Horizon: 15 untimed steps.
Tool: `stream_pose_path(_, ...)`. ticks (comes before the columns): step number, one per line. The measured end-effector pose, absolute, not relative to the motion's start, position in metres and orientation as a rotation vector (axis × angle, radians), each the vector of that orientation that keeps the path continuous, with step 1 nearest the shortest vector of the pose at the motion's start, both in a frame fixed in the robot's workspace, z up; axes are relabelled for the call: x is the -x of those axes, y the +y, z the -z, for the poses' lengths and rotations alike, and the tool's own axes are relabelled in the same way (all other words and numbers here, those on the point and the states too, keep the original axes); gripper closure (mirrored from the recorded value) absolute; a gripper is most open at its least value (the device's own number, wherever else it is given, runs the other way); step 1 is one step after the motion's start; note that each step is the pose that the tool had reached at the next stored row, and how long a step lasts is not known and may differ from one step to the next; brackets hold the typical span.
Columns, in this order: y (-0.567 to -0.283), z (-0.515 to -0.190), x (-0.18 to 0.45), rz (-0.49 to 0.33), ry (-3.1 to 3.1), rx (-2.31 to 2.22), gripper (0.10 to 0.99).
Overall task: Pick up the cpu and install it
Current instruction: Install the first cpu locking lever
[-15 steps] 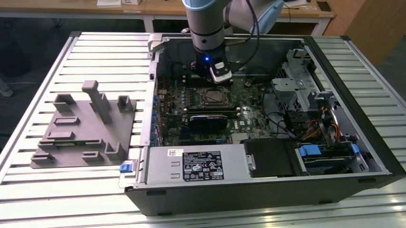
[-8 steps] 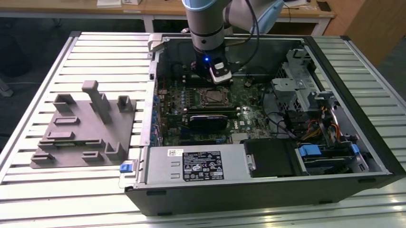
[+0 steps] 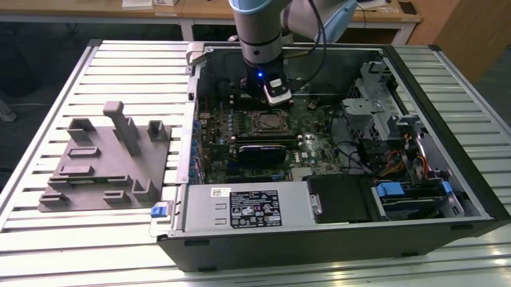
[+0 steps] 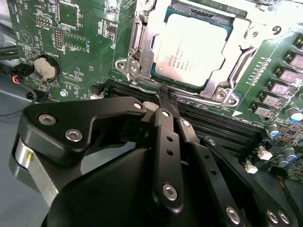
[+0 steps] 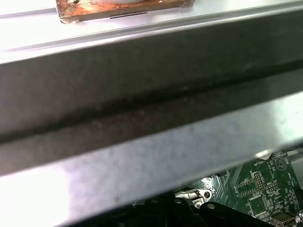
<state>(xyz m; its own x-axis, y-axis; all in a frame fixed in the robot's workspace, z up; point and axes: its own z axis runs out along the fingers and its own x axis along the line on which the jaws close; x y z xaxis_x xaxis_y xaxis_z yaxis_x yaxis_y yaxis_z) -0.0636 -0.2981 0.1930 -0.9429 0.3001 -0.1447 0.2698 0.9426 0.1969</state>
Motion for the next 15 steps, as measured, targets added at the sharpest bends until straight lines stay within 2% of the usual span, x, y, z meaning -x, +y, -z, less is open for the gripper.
stream_pose_path(15,-0.2982,-0.1955,0.0636,-0.249,2.900,-0.545,0.980)
